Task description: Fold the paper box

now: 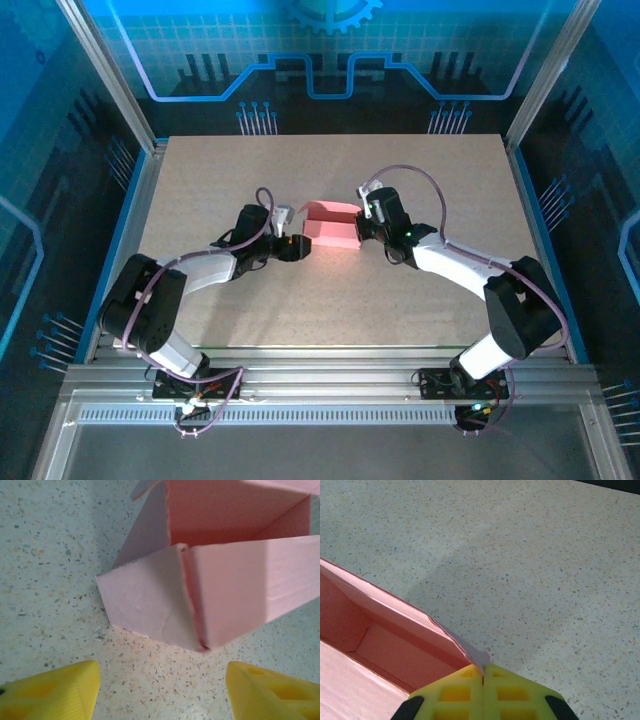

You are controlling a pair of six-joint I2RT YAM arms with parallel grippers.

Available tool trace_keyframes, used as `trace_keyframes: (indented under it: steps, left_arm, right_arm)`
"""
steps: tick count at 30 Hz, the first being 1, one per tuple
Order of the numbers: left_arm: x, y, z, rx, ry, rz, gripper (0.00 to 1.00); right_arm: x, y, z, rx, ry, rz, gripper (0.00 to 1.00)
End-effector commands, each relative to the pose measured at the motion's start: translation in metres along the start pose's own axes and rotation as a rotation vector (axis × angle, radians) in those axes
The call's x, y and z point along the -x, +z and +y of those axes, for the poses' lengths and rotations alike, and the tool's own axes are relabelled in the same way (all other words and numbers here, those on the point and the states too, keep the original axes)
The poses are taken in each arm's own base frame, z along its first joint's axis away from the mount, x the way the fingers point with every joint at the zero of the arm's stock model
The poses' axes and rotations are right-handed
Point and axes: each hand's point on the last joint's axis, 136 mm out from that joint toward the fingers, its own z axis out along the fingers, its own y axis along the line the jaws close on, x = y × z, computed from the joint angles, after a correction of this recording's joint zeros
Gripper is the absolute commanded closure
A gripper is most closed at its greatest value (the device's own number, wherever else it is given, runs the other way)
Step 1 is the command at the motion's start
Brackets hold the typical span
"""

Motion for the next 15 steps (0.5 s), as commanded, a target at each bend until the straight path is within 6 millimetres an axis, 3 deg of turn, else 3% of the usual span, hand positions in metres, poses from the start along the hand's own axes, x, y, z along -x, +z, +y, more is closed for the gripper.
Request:
trace_keyframes:
  steps: [1,7,15]
  left_arm:
    - [-0.002,0.013,-0.002,-0.038,-0.006,0.030,0.41]
    - [-0.005,0.021,-0.002,-0.070,-0.040,0.020,0.57]
    - [-0.004,0.029,-0.010,-0.080,-0.054,0.025,0.62]
  right_arm:
    - [0.005,0.004,0.000,0.016,-0.011,0.009,0.97]
    - [0.006,0.006,0.007,0.077,-0.019,0.025,0.97]
    - [0.009,0.008,0.017,0.121,-0.007,0.076,0.97]
